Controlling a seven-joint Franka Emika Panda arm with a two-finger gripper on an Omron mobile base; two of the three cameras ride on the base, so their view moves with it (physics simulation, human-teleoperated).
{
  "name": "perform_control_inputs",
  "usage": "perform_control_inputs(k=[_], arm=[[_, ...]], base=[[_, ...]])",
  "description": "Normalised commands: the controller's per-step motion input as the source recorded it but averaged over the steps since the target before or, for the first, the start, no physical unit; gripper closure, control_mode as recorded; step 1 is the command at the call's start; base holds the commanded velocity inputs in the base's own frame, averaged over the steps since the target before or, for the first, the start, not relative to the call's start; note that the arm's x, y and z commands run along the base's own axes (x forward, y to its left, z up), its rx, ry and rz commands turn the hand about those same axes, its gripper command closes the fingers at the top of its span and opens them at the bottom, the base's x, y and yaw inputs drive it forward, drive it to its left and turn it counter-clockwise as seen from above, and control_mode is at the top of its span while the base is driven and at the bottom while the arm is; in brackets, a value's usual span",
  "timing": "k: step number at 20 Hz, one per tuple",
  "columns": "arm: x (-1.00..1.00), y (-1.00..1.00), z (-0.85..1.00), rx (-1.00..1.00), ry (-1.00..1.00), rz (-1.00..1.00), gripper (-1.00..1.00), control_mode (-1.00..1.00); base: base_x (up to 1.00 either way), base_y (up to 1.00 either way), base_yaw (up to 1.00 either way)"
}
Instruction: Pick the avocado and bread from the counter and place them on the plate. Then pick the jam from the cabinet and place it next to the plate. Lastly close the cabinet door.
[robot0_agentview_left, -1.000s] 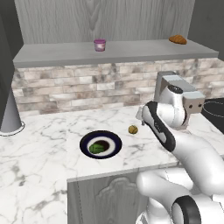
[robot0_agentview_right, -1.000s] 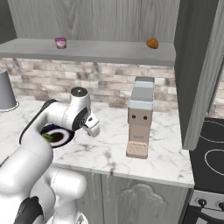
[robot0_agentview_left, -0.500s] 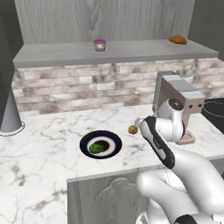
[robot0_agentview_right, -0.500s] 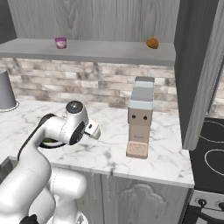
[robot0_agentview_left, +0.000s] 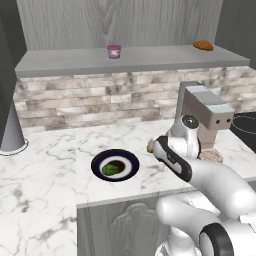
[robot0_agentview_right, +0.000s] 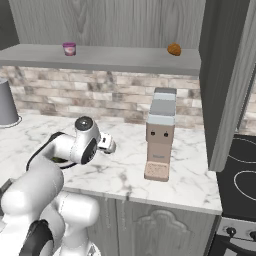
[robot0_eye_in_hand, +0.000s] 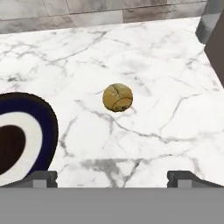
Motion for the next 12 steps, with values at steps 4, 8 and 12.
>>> perform_control_inputs(k=[4,8,12], arm=[[0.41,0.00,0.00,0.00,0.01,0.20,-1.00,-1.00],[0.32,0.00,0.00,0.00,0.13,0.06,-1.00,-1.00],[0.23,0.07,-0.02,-0.05,0.25,0.00,-1.00,-1.00]], base=[[0.00,0.00,0.00],[0.00,0.00,0.00],[0.00,0.00,0.00]])
